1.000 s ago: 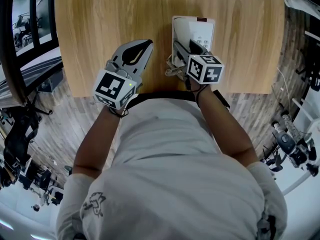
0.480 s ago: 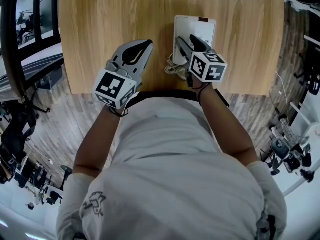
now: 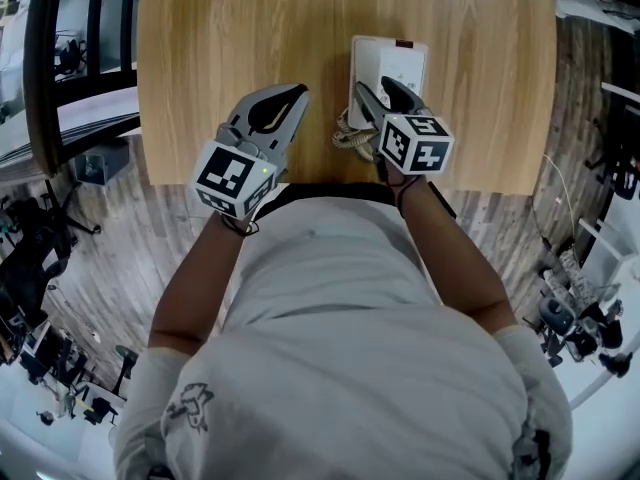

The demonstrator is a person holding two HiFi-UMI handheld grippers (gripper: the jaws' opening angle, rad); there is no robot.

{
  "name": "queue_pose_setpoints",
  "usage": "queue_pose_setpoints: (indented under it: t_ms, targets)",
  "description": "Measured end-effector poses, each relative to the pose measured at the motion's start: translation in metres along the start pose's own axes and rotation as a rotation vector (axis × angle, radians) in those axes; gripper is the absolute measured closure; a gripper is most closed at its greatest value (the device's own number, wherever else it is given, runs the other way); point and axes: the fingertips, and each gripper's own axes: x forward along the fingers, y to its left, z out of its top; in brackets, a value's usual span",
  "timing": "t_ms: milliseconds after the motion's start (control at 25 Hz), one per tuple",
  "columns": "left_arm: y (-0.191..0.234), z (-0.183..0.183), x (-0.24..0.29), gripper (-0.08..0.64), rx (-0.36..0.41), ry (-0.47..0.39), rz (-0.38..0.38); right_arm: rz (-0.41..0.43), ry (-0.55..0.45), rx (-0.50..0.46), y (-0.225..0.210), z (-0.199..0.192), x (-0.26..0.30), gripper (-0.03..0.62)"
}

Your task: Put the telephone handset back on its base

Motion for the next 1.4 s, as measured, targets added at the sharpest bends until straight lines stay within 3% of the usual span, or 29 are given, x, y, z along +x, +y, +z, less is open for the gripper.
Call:
queue_pose_setpoints:
  t_ms: [240,440,800,1080,1400]
  targets:
    - [-0.02,0.008,-0.022,0.554,0.03,-0.032,-0.013,0.023,-0.046,-0.066,0.022,0.002,-0.025,0.395]
    - [-0.038,0.018,-0.047,0.554,0.063,-0.065,-0.024,0.065,-0.114,-0.166,0.05,0.011,-0.058,0.457]
    - [-0.059,0.028,-0.089,0.554,0.119,-0.111,-0.047,0.05,-0.201,-0.281,0.085,0.015,-0.115,0.586]
    - [-0.077,0.043,-0.104,0.554,0.125,-0.144,-0.063,0.153,-0.279,-0.371,0.114,0.025,-0.159,0.586]
    - [-0.115,0.059,-0.106,0.554,0.153,-0.176,-0.066,0.211,-0.382,-0.447,0.121,0.044,-0.229,0.586]
